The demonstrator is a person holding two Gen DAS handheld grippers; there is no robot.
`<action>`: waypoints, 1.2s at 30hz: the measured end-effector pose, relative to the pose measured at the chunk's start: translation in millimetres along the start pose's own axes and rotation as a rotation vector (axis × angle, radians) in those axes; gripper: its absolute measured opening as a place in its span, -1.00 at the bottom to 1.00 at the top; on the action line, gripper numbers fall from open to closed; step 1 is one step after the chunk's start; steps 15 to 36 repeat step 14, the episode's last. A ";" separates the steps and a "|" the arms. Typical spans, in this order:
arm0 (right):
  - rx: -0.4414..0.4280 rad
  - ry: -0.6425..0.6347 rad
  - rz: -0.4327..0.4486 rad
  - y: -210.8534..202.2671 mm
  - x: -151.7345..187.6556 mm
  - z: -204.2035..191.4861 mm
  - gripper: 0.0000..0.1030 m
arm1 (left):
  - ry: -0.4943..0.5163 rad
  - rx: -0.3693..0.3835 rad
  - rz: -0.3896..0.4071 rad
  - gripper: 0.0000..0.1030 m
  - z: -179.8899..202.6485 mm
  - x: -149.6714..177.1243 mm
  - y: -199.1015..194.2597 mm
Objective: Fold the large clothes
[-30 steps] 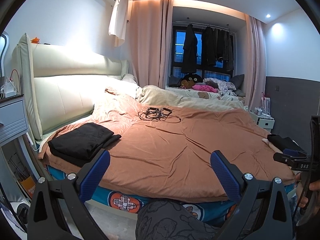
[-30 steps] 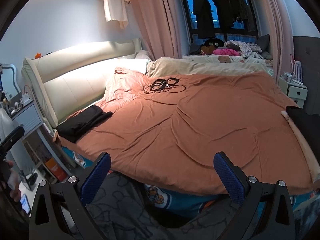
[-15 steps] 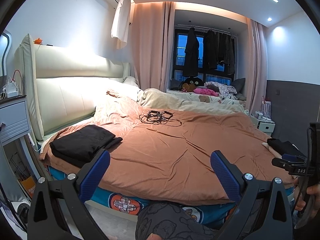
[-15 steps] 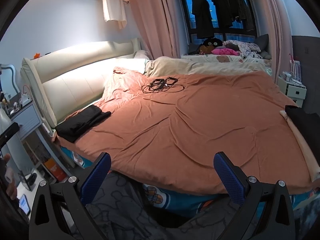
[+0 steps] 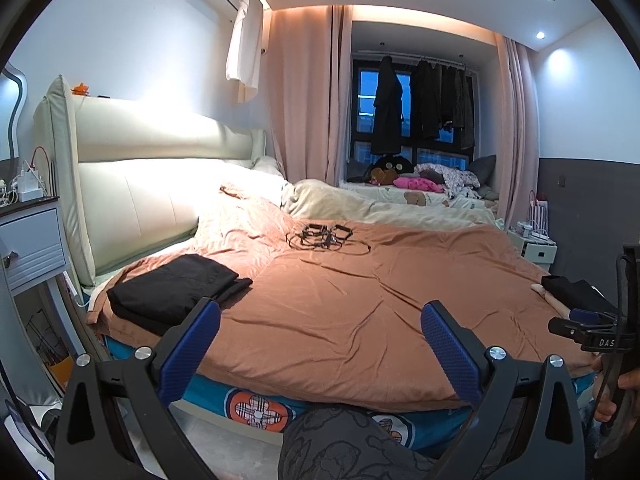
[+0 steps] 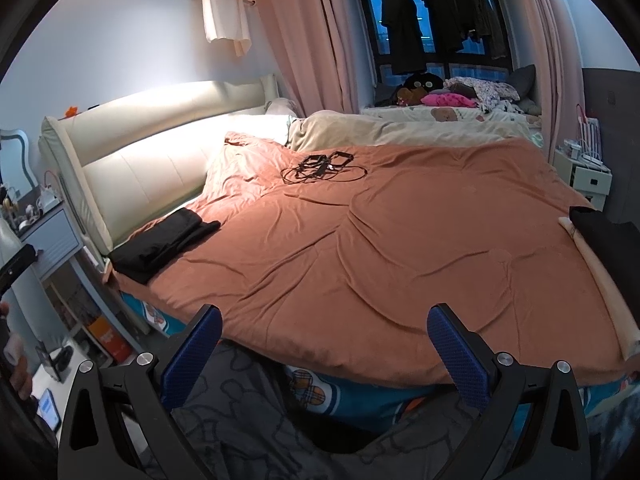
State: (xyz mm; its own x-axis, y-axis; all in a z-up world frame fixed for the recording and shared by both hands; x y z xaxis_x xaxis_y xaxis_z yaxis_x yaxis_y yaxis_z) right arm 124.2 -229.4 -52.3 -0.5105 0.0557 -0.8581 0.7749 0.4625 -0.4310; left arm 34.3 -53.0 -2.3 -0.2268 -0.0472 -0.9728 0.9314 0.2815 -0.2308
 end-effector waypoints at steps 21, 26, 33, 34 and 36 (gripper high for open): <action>-0.003 -0.001 -0.005 2.2 1.5 1.7 1.00 | 0.003 -0.008 -0.006 0.99 1.4 2.3 -3.2; -0.003 -0.001 -0.005 2.2 1.5 1.7 1.00 | 0.003 -0.008 -0.006 0.99 1.4 2.3 -3.2; -0.003 -0.001 -0.005 2.2 1.5 1.7 1.00 | 0.003 -0.008 -0.006 0.99 1.4 2.3 -3.2; -0.003 -0.001 -0.005 2.2 1.5 1.7 1.00 | 0.003 -0.008 -0.006 0.99 1.4 2.3 -3.2; -0.003 -0.001 -0.005 2.2 1.5 1.7 1.00 | 0.003 -0.008 -0.006 0.99 1.4 2.3 -3.2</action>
Point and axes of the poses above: each gripper's, at about its wrist camera, not at the fingertips, and y roughly the way its jaws point, z to its right, x to its underside, the point moved 7 cm from there along y, roughly the way its jaws point, and after that the axes turned 8 degrees about -x, right-handed, at the moved point
